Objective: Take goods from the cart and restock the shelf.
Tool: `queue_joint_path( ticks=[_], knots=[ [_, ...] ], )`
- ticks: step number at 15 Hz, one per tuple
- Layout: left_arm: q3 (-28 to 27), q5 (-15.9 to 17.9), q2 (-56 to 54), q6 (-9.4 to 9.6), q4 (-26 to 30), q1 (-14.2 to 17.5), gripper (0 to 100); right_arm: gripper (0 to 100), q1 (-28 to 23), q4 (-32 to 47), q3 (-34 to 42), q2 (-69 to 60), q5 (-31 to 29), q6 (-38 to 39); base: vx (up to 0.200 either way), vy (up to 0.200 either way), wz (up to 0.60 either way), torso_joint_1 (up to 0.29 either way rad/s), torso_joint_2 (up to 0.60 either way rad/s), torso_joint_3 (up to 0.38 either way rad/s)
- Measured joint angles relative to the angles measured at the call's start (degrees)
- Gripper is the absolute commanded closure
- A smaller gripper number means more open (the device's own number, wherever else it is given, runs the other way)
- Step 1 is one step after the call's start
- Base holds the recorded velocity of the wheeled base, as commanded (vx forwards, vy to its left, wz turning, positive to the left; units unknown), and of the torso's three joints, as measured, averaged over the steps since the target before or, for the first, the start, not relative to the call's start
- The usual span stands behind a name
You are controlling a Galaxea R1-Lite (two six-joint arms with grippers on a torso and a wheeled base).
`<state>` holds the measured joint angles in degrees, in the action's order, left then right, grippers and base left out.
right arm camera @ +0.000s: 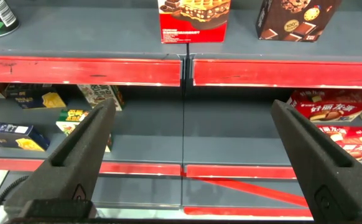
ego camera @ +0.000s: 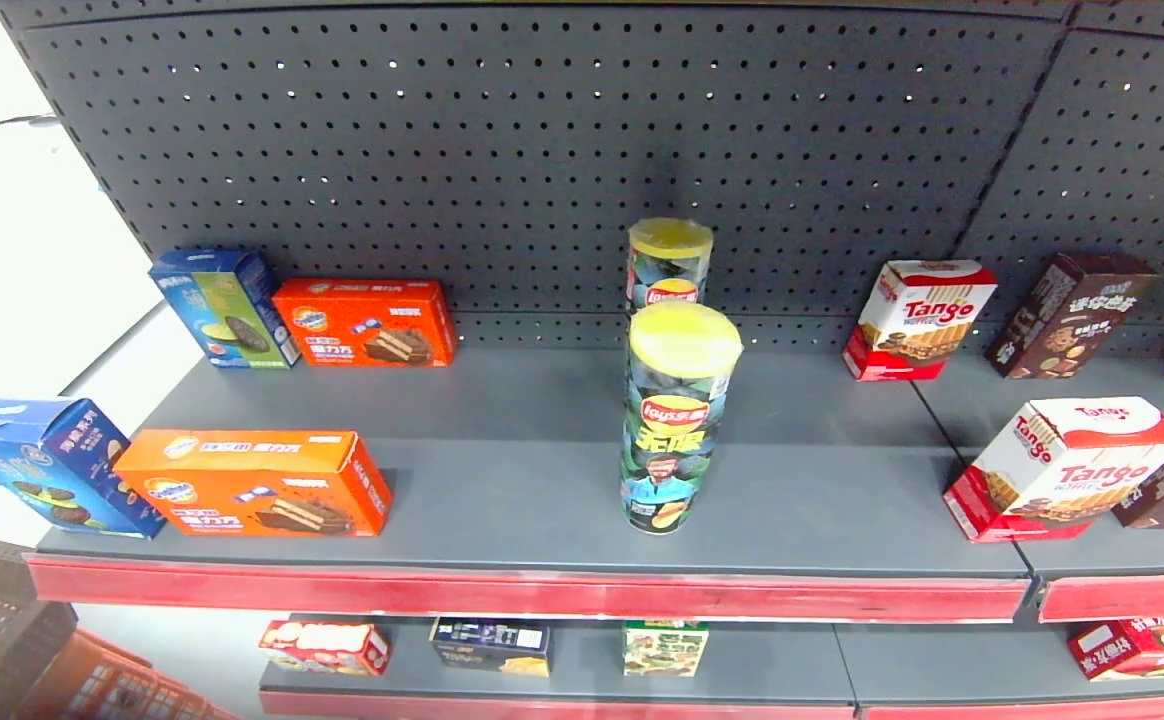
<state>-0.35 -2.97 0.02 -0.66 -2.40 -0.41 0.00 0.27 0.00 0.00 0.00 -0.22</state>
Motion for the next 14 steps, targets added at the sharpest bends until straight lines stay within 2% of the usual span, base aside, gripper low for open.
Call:
queue_joint_path(
  ticks=[3, 5, 6, 7, 11, 14],
  knots=[
    [0.0, 0.16, 0.0, -0.12, -0.02, -0.05, 0, 0, 0.0, 0.0, 0.0, 0.0, 0.0, 0.0, 0.0, 0.0, 0.0, 0.0, 0.0, 0.0],
    [0.0, 0.18, 0.0, 0.71, -0.09, -0.05, 0, 0, 0.0, 0.0, 0.0, 0.0, 0.0, 0.0, 0.0, 0.0, 0.0, 0.0, 0.0, 0.0],
    [0.0, 0.2, 0.0, 1.61, -0.09, -0.05, 0, 0, 0.0, 0.0, 0.0, 0.0, 0.0, 0.0, 0.0, 0.0, 0.0, 0.0, 0.0, 0.0],
    [0.0, 0.29, 0.0, 3.39, 0.09, 0.01, 0, 0, 0.0, -0.02, 0.0, 0.0, 0.0, 0.01, 0.0, 0.0, 0.0, 0.0, 0.0, 0.0],
    [-0.27, -0.63, 0.0, 2.46, 0.66, 0.15, 0, 0, 0.0, -0.02, 0.0, 0.0, 0.0, 0.0, 0.0, 0.0, 0.0, 0.0, 0.0, 0.0],
    [-0.06, -0.17, 0.0, 4.05, 1.85, 0.17, 0, 0, 0.0, -0.02, 0.0, 0.0, 0.0, -0.02, 0.0, 0.0, 0.0, 0.0, 0.0, 0.0]
  ],
)
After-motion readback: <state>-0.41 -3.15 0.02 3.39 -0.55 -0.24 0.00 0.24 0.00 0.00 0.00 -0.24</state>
